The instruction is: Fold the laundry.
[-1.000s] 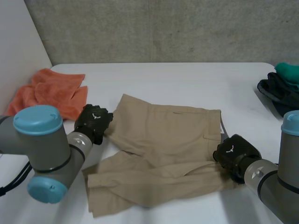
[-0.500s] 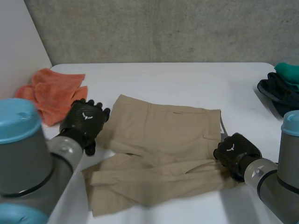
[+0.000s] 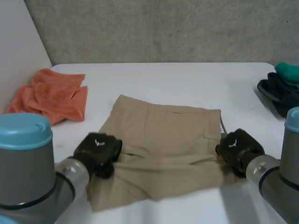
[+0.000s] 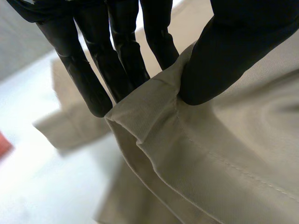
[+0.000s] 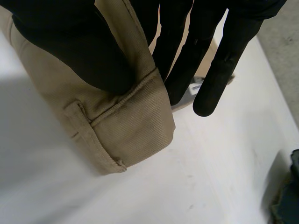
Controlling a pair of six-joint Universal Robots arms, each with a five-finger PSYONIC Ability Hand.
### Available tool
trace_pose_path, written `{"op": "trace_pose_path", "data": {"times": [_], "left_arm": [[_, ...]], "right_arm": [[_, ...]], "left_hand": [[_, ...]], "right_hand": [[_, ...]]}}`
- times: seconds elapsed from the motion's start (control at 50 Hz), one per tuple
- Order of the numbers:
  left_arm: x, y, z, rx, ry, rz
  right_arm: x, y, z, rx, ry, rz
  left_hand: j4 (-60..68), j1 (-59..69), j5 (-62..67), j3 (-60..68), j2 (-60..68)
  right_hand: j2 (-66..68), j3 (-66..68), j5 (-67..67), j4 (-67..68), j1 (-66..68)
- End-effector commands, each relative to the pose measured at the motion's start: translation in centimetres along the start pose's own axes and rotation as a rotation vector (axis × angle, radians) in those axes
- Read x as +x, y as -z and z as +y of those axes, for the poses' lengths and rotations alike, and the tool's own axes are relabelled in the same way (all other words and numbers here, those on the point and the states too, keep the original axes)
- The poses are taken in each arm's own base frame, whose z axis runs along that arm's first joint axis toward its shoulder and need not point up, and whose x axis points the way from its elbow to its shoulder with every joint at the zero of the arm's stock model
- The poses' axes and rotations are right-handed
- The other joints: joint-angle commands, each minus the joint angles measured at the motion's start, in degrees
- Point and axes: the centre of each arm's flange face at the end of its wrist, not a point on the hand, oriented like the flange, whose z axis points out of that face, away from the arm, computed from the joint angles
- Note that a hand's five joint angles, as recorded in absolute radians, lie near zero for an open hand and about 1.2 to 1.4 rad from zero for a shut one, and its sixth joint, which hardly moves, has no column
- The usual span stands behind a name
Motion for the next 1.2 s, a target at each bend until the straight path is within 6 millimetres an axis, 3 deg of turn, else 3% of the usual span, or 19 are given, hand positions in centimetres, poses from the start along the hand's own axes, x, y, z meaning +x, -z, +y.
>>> {"op": "trace_pose_path", "data": {"times": [0.02,0.16,0.3,0.4,0.44,0.46,0.5,0.52,0.54,0.6,0.72,0.84,0.98,1.12,1.18,1.2], "left_arm": [[-1.3,-3.1,-4.3,0.274,-0.138,-0.125],[-2.6,-9.8,-6.9,0.473,-0.315,-0.273],[-4.3,-16.2,-5.8,0.463,-0.403,-0.340],[-4.4,-19.1,-5.9,0.512,-0.406,-0.366],[-4.6,-19.7,-6.2,0.541,-0.404,-0.385],[-4.7,-20.1,-6.5,0.570,-0.404,-0.401],[-4.8,-20.3,-6.7,0.592,-0.401,-0.417],[-4.8,-20.3,-6.8,0.601,-0.400,-0.423],[-4.7,-20.3,-6.9,0.609,-0.397,-0.424],[-3.6,-19.8,-6.4,0.604,-0.394,-0.386],[-2.1,-16.1,-8.0,0.636,-0.383,-0.352],[-2.3,-12.6,-8.2,0.621,-0.321,-0.324],[-1.9,-10.4,-7.1,0.598,-0.221,-0.270],[-1.4,-10.3,-6.2,0.577,-0.209,-0.251],[-1.3,-10.3,-6.2,0.577,-0.208,-0.248],[-1.3,-10.3,-6.2,0.577,-0.210,-0.249]], "right_arm": [[2.4,-1.4,-2.3,0.109,-0.025,0.112],[4.9,-6.7,-4.3,0.255,-0.037,0.272],[6.0,-12.9,-5.1,0.339,-0.019,0.372],[5.6,-17.1,-4.7,0.368,0.035,0.414],[5.7,-18.0,-4.7,0.385,0.049,0.440],[5.8,-18.8,-4.7,0.405,0.049,0.468],[6.0,-19.3,-4.8,0.426,0.040,0.496],[6.2,-19.4,-4.9,0.438,0.039,0.510],[6.5,-19.2,-5.1,0.450,0.027,0.532],[6.7,-18.4,-5.3,0.454,0.000,0.540],[8.3,-13.0,-5.6,0.409,-0.133,0.473],[7.3,-8.9,-3.4,0.203,-0.334,0.256],[5.1,-8.4,-0.9,0.106,-0.436,0.099],[3.5,-10.8,0.8,0.093,-0.440,0.070],[3.2,-11.3,1.2,0.087,-0.440,0.067],[3.2,-11.6,1.4,0.088,-0.441,0.071]], "left_hand": [[11.9,14.8,13.7,12.6,12.0],[11.9,14.8,13.7,12.6,12.0],[11.9,14.8,13.7,12.6,12.0],[11.9,14.8,13.7,12.6,12.0],[11.9,14.8,13.7,12.6,12.0],[4.3,7.2,6.1,4.9,4.4],[-17.5,-14.6,-15.8,-16.9,-17.4],[-32.2,-29.2,-30.4,-31.5,-32.0],[-58.1,-55.2,-56.3,-57.4,-58.0],[-58.1,-55.2,-56.3,-57.4,-58.0],[-58.1,-55.2,-56.3,-57.4,-58.0],[-58.1,-55.2,-56.3,-57.4,-58.0],[-58.1,-55.2,-56.3,-57.4,-58.0],[-58.1,-55.2,-56.3,-57.4,-58.0],[-58.1,-55.2,-56.3,-57.4,-58.0],[-58.1,-55.2,-56.3,-57.4,-58.0]], "right_hand": [[12.9,11.8,11.2,11.2,18.3],[12.9,11.8,11.2,11.2,18.3],[12.9,11.8,11.2,11.2,18.3],[12.9,11.8,11.2,11.2,18.3],[-5.9,-7.0,-7.6,-7.6,-0.5],[-31.3,-32.4,-33.0,-33.0,-26.0],[-56.9,-58.0,-58.6,-58.6,-51.5],[-57.1,-58.2,-58.8,-58.8,-51.7],[-57.1,-58.2,-58.8,-58.8,-51.7],[-57.1,-58.2,-58.8,-58.8,-51.7],[-57.1,-58.2,-58.8,-58.8,-51.7],[-57.1,-58.2,-58.8,-58.8,-51.7],[-50.3,-51.4,-52.0,-52.0,-44.9],[-40.5,-41.6,-42.2,-42.2,-35.1],[-29.3,-30.4,-31.0,-31.0,-23.9],[-14.2,-15.4,-16.0,-15.9,-8.9]]}}
